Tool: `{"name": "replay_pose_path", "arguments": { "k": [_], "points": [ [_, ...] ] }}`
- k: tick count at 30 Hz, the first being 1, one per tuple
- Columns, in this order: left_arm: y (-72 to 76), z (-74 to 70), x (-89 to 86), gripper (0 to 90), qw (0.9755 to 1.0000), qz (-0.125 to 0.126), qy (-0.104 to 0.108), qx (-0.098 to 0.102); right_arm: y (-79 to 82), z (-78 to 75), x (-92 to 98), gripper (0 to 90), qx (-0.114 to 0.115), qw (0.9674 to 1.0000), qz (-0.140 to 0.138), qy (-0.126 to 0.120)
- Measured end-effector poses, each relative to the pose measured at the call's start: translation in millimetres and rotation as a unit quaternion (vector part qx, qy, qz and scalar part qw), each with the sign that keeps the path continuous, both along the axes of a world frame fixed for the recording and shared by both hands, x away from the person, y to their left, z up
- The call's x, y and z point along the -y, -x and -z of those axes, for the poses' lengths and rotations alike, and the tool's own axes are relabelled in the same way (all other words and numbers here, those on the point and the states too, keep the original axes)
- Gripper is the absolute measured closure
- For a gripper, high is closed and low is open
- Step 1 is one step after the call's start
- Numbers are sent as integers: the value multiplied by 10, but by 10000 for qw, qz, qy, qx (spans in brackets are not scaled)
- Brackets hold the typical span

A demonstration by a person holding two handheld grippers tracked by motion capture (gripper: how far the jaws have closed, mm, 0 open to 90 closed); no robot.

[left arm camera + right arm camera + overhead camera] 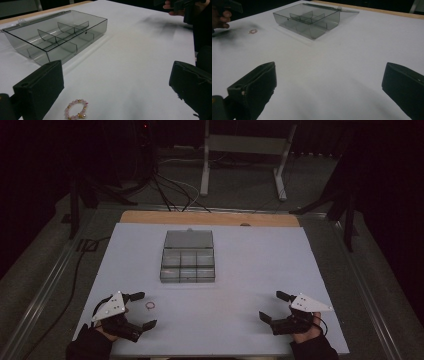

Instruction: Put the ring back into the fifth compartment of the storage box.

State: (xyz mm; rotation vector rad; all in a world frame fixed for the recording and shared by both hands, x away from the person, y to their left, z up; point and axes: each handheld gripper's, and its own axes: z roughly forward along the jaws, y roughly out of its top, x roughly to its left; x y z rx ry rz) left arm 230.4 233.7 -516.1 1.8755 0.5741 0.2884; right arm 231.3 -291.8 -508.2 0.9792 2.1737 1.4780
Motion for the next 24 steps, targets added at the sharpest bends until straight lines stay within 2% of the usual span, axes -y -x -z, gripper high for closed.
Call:
{"name": "replay_pose_path", "arguments": {
  "k": [11,14,24],
  "points": [
    [8,1,19,7,9999,92,-77,-29,14,-22,11,0,39,9999,-17,-141],
    [7,-7,27,7,9998,183,-14,-110,22,-31,0,0,91,9999,-41,-117],
    [42,-81,102,7,9988,466,-91,-87,40,-62,-7,0,151,9997,-45,-173]
  ]
}}
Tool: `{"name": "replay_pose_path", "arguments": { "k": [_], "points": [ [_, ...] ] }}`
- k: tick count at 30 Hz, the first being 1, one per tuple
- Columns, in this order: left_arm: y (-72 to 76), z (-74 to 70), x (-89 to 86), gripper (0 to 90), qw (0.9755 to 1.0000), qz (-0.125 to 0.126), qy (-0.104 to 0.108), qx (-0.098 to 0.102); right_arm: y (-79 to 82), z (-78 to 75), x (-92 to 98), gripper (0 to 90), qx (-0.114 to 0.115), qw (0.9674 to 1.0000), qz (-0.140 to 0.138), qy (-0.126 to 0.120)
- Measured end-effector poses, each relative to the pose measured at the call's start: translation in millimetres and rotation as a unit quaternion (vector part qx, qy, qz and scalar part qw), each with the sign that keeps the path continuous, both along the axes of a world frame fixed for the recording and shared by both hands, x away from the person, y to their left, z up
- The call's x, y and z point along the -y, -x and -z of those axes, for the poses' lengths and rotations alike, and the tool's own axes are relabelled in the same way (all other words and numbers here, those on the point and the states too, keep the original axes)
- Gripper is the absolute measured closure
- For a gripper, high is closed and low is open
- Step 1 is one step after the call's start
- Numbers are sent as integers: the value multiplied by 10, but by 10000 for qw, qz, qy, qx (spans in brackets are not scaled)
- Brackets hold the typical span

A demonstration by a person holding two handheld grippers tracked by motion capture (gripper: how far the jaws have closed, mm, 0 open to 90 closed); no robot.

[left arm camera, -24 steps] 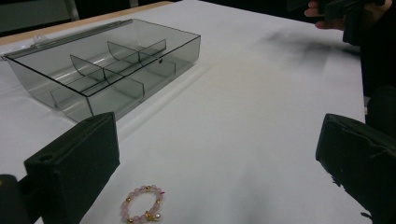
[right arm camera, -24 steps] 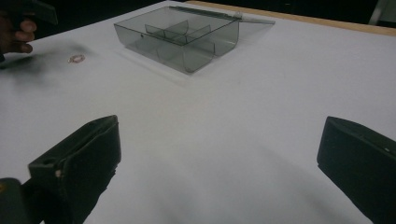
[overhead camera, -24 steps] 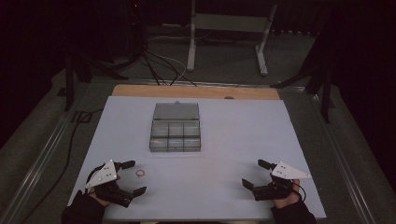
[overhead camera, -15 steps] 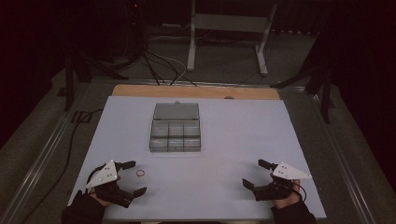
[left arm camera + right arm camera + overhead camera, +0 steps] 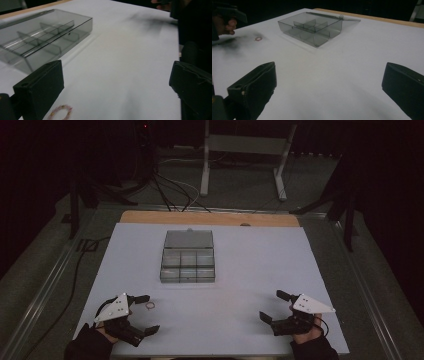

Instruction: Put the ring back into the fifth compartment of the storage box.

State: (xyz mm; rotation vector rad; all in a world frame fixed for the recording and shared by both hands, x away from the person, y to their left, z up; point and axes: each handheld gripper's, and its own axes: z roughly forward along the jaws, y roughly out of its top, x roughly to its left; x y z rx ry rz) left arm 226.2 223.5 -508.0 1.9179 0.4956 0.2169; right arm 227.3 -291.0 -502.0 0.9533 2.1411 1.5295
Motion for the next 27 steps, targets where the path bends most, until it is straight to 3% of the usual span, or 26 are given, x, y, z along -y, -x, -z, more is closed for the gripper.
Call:
{"name": "replay_pose_path", "arguments": {
  "k": [11,27],
  "points": [
    [-41,-158,40,7,9997,116,182,92,5,-4,4,0,-34,10000,-5,-63],
    [-169,-282,7,7,9994,-58,268,228,16,-11,18,0,-58,9999,18,-122]
  ]
}}
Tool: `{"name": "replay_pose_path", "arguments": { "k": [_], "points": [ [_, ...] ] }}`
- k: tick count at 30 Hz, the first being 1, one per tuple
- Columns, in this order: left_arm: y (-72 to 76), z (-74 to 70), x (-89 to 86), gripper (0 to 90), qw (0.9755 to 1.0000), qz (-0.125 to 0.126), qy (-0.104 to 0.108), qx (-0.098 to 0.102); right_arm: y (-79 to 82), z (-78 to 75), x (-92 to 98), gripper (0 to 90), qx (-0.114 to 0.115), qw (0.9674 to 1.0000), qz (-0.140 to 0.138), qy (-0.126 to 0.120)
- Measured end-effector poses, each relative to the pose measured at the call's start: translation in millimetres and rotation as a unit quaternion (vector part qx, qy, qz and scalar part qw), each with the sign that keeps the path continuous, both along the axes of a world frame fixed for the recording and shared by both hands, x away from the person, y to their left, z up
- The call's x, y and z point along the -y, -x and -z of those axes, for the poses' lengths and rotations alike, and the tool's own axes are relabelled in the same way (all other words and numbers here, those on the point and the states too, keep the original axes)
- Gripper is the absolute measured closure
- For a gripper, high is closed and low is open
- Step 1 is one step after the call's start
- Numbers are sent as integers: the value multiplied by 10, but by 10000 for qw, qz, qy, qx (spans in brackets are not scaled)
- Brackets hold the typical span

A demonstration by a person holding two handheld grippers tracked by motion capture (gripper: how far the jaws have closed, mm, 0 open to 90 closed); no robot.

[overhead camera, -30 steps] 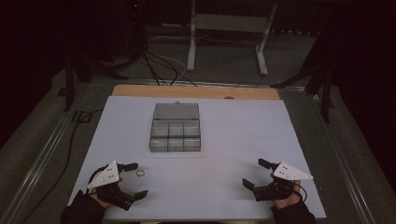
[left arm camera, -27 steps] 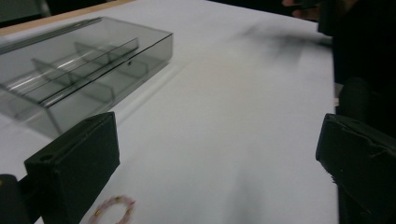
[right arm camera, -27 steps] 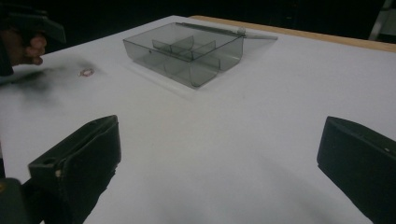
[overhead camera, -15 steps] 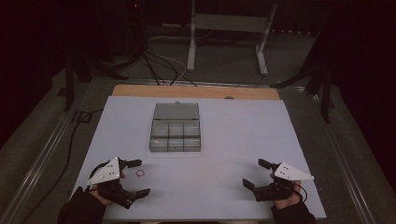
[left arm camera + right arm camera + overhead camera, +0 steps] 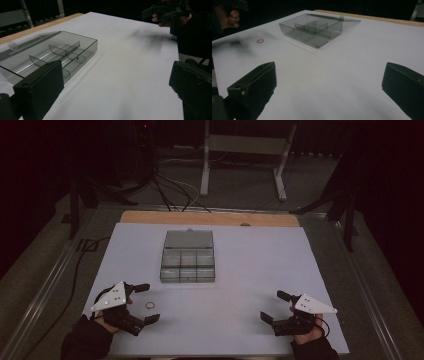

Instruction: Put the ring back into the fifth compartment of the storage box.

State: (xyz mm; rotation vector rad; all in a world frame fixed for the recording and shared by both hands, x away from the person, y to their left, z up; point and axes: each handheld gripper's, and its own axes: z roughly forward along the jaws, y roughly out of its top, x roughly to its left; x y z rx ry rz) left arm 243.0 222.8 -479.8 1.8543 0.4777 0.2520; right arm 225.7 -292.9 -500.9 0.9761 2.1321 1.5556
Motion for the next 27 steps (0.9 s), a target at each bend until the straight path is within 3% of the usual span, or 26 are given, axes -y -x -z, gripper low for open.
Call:
{"name": "replay_pose_path", "arguments": {
  "k": [15,20,27],
  "points": [
    [-163,3,-87,7,9998,-174,-30,-115,4,2,10,0,-16,10000,19,-28],
    [-226,37,-116,7,9993,-258,-12,-270,1,5,14,0,-22,10000,28,-41],
    [-294,108,-148,7,9980,-367,-204,-471,1,9,21,0,-37,10000,33,-17]
  ]
}}
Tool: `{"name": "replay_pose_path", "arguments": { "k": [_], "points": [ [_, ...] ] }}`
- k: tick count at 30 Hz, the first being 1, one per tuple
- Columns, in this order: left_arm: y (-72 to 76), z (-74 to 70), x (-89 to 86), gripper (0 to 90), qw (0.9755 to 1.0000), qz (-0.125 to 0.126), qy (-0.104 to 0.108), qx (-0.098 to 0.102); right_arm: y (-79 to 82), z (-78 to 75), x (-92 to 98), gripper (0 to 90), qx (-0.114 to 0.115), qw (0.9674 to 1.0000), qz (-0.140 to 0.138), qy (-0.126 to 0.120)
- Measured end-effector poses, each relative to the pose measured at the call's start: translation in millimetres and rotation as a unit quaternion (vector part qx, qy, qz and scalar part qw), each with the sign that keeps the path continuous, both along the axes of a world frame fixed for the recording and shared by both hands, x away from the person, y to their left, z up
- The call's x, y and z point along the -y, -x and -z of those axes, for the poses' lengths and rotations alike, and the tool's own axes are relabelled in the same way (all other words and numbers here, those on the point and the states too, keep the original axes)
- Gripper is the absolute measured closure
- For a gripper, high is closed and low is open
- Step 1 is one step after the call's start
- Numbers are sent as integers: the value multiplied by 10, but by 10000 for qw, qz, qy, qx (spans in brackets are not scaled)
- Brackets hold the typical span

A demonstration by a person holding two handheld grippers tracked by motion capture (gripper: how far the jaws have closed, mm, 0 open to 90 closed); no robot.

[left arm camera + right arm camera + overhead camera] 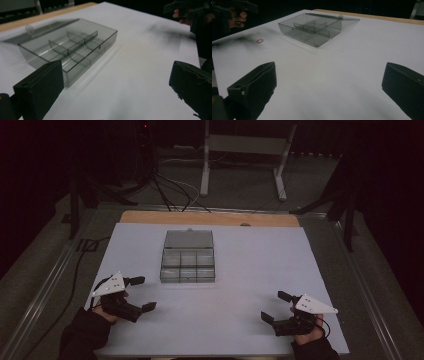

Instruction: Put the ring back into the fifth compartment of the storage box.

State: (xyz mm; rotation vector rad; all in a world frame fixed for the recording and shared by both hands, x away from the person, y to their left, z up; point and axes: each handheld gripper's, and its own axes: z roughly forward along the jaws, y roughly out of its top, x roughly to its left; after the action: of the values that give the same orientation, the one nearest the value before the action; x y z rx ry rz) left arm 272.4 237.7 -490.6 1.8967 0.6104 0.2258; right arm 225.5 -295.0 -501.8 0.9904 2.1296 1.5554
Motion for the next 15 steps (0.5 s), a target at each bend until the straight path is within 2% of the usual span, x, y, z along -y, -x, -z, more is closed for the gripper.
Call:
{"name": "replay_pose_path", "arguments": {
  "k": [5,8,13,15],
  "points": [
    [-30,60,-18,7,9998,-4,-90,-155,4,-4,5,0,4,10000,10,-5],
    [-34,81,-23,8,9996,-78,-205,-156,5,-7,9,0,3,10000,22,-27],
    [-64,113,-61,8,9990,-159,-216,-368,3,-4,11,0,-8,10000,13,-15],
    [-73,126,-66,9,9986,-177,-286,-407,4,-2,10,0,-4,10000,12,5]
  ]
}}
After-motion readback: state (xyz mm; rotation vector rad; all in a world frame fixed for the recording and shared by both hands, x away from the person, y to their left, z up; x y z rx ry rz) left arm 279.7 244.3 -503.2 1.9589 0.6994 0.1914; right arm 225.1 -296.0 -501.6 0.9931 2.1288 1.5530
